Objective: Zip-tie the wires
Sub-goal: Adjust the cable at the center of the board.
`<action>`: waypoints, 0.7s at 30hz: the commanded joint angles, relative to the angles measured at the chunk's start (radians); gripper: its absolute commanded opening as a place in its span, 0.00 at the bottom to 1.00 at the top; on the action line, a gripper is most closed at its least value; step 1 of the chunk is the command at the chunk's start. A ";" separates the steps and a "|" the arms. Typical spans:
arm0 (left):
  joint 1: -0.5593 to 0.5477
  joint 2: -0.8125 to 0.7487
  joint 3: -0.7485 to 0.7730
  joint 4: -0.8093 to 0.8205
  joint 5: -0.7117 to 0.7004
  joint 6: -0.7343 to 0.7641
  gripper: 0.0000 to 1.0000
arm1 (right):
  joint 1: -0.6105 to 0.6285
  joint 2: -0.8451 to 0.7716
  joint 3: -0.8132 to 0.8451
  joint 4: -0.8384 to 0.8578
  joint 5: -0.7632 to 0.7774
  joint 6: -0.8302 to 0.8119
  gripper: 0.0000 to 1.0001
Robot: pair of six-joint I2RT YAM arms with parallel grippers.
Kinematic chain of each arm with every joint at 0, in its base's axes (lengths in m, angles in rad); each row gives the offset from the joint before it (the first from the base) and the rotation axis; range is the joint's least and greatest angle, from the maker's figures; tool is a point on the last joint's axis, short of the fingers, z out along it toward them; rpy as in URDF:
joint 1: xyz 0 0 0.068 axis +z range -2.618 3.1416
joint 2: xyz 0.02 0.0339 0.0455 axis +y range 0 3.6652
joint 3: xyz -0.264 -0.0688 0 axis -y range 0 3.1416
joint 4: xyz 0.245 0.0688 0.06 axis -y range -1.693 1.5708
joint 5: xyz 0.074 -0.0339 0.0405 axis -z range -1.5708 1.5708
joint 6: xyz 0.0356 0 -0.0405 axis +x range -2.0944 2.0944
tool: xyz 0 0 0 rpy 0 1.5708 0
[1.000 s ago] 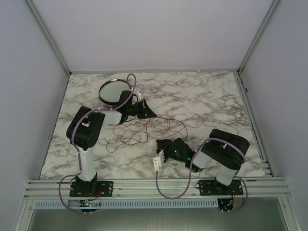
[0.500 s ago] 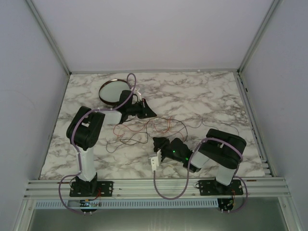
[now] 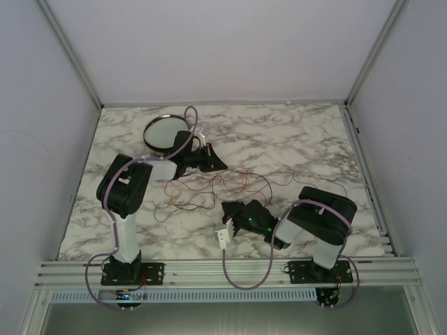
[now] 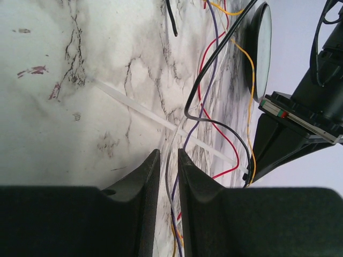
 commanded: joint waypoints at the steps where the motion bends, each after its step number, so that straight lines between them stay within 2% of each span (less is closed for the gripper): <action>1: -0.005 -0.010 0.023 -0.021 0.011 0.000 0.00 | 0.013 0.018 0.032 0.000 -0.027 -0.015 0.19; 21: -0.007 -0.013 0.020 -0.020 0.012 -0.009 0.00 | 0.024 0.075 0.083 -0.042 -0.036 -0.037 0.17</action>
